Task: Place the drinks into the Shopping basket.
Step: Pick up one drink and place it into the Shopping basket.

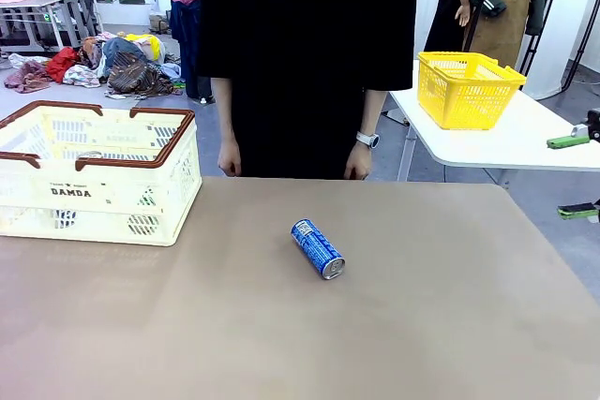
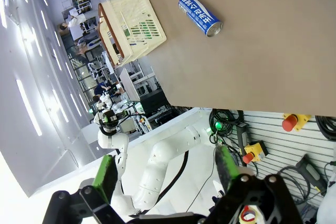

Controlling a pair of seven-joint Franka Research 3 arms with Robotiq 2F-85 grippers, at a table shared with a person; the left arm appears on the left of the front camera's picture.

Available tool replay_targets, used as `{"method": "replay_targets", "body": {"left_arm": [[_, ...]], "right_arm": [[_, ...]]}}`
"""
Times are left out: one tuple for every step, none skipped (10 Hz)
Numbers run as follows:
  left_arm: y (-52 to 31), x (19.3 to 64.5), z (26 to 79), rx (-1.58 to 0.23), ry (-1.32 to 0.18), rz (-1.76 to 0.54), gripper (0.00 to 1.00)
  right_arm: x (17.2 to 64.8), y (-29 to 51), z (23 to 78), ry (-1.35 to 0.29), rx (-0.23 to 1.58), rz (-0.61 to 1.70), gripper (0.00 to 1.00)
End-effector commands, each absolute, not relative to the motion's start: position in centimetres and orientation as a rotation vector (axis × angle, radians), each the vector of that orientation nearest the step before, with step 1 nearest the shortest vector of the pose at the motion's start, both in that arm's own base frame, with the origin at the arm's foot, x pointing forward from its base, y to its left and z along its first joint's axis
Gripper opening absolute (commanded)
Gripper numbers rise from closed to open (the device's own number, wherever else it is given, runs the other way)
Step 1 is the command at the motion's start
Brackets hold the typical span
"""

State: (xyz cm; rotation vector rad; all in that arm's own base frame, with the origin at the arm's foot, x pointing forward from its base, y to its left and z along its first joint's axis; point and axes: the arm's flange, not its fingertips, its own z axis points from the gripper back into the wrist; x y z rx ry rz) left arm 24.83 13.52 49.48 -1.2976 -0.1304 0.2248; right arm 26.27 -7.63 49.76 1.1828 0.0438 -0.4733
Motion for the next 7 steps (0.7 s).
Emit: {"method": "replay_targets", "body": {"left_arm": [[13.13, 24.7, 49.3, -1.317, -0.133, 0.223, 1.0], [13.13, 24.7, 49.3, -1.317, -0.133, 0.223, 1.0], [13.13, 24.7, 49.3, -1.317, -0.133, 0.223, 1.0], [13.13, 24.7, 49.3, -1.317, -0.133, 0.223, 1.0], [13.13, 24.7, 49.3, -1.317, -0.133, 0.223, 1.0], [13.13, 24.7, 49.3, -1.317, -0.133, 0.223, 1.0], [13.13, 24.7, 49.3, -1.317, -0.133, 0.223, 1.0]], "right_arm": [[26.45, -7.53, 50.09, 0.037, 1.211, -0.467, 1.0], [26.45, -7.53, 50.09, 0.037, 1.211, -0.467, 1.0], [26.45, -7.53, 50.09, 0.037, 1.211, -0.467, 1.0], [26.45, -7.53, 50.09, 0.037, 1.211, -0.467, 1.0], [26.45, -7.53, 50.09, 0.037, 1.211, -0.467, 1.0], [26.45, -7.53, 50.09, 0.037, 1.211, -0.467, 1.0], [26.45, -7.53, 50.09, 0.037, 1.211, -0.467, 1.0]]}}
